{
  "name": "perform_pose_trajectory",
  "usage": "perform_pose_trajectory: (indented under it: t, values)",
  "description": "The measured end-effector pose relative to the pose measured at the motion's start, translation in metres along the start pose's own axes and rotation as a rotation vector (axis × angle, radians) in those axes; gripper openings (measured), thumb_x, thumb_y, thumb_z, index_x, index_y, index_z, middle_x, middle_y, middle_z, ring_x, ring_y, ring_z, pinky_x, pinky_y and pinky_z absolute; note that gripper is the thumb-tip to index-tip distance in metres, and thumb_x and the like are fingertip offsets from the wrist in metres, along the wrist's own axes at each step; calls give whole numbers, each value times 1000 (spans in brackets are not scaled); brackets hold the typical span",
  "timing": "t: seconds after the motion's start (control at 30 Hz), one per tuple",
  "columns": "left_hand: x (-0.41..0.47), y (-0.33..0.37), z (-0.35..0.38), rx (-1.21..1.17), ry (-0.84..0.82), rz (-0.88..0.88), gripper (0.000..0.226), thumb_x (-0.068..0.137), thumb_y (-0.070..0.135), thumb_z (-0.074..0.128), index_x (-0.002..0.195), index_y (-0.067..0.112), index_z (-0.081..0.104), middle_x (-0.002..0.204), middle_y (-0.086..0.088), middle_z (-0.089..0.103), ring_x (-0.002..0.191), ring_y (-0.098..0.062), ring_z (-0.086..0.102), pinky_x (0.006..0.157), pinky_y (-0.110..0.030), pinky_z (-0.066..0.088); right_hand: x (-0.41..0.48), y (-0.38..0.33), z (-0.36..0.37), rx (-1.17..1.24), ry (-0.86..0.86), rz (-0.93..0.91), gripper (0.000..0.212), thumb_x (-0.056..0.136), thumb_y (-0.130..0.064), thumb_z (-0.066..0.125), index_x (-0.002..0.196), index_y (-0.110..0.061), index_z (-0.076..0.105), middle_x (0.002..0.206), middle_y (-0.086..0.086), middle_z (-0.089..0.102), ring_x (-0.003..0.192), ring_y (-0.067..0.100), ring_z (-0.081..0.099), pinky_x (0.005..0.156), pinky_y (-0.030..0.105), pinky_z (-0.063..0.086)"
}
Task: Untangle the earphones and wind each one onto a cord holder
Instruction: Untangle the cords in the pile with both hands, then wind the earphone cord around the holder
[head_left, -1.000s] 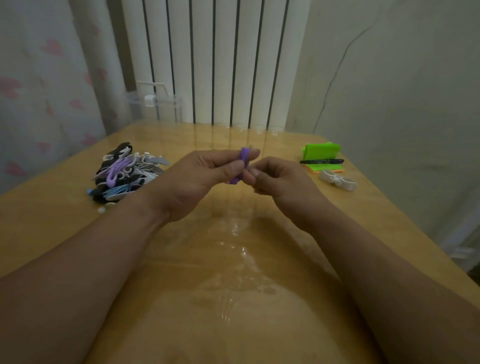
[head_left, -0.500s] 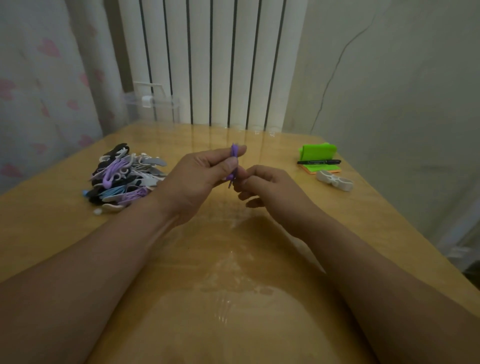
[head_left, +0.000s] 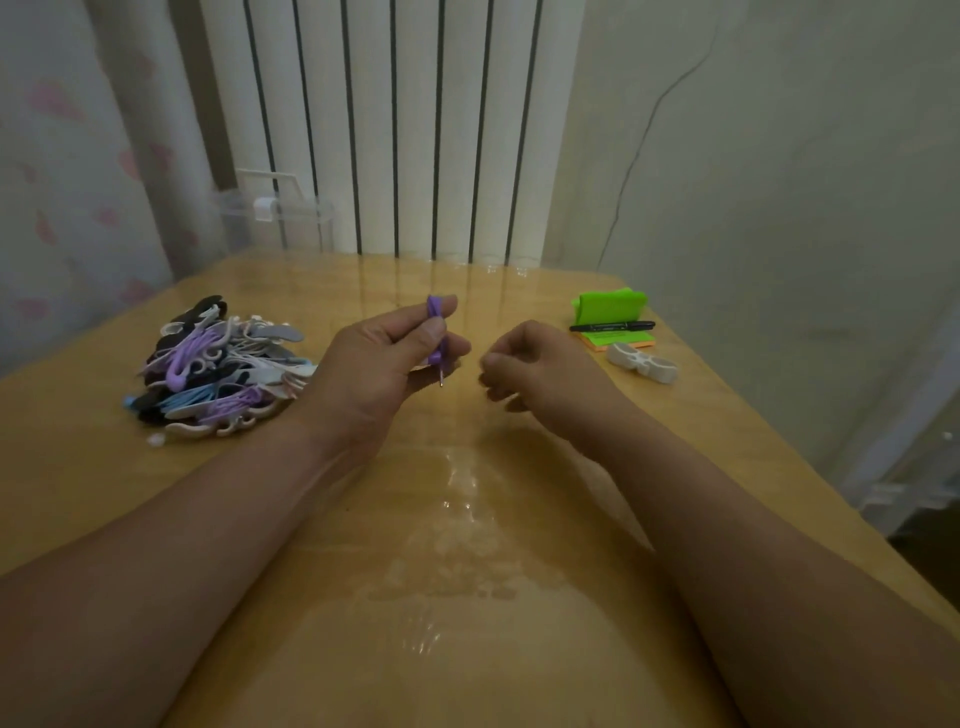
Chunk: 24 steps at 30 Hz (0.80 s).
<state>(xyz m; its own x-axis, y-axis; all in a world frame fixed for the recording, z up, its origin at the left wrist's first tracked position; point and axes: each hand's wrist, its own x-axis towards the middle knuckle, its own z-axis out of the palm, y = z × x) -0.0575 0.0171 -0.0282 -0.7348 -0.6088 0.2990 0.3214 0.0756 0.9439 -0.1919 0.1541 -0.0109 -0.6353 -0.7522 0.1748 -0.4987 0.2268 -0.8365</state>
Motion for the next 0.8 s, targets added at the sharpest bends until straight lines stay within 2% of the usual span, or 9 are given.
perform_pose_trajectory:
  t: [0.1, 0.2, 0.3, 0.4, 0.5, 0.63, 0.8]
  values:
    - [0, -1, 2, -48, -17, -44, 30, 106, 12, 56, 134, 8, 66, 93, -4, 75, 98, -14, 73, 86, -29, 60, 21, 34, -34, -480, 293, 12, 24, 100, -24, 61, 123, -19, 65, 123, 1, 68, 119, 25, 61, 93, 36, 45]
    - [-3, -5, 9, -22, -78, -83, 29, 106, 12, 56, 132, 7, 68, 94, -5, 76, 99, -17, 72, 85, -29, 60, 35, 64, -56, -787, 307, 232, 45, 100, -21, 51, 145, -22, 51, 149, 8, 52, 142, 31, 42, 110, 50, 36]
    - [-7, -7, 16, -1, -144, -108, 26, 106, 11, 56, 128, 8, 70, 98, -9, 77, 99, -18, 73, 86, -29, 60, 39, 75, -57, -824, 231, 359, 49, 103, -22, 41, 152, -21, 40, 159, 10, 38, 149, 32, 30, 115, 60, 27]
    - [-9, -7, 19, 9, -189, -116, 28, 106, 12, 56, 130, 7, 70, 107, -16, 76, 100, -17, 73, 88, -31, 61, 36, 76, -58, -892, 327, 330, 41, 102, -22, 43, 142, -16, 48, 150, 14, 40, 140, 37, 35, 109, 56, 33]
    - [-11, -6, 18, 5, -197, -128, 28, 106, 12, 56, 130, 6, 70, 110, -15, 76, 101, -17, 74, 88, -31, 61, 35, 78, -61, -845, 365, 361, 42, 102, -22, 41, 142, -17, 50, 149, 15, 40, 139, 38, 34, 110, 55, 33]
    - [-15, -4, 16, -12, -211, -147, 26, 106, 12, 56, 129, 10, 70, 101, -11, 77, 100, -16, 74, 89, -30, 61, 37, 81, -62, -773, 412, 337, 42, 107, -38, 42, 145, -21, 48, 148, 14, 44, 139, 39, 36, 110, 55, 33]
    - [-16, -4, 16, -21, -240, -165, 25, 107, 13, 56, 128, 12, 70, 99, -8, 77, 102, -16, 74, 89, -30, 60, 37, 85, -65, -852, 424, 359, 45, 107, -46, 41, 138, -17, 56, 140, 17, 52, 130, 43, 44, 104, 51, 40]
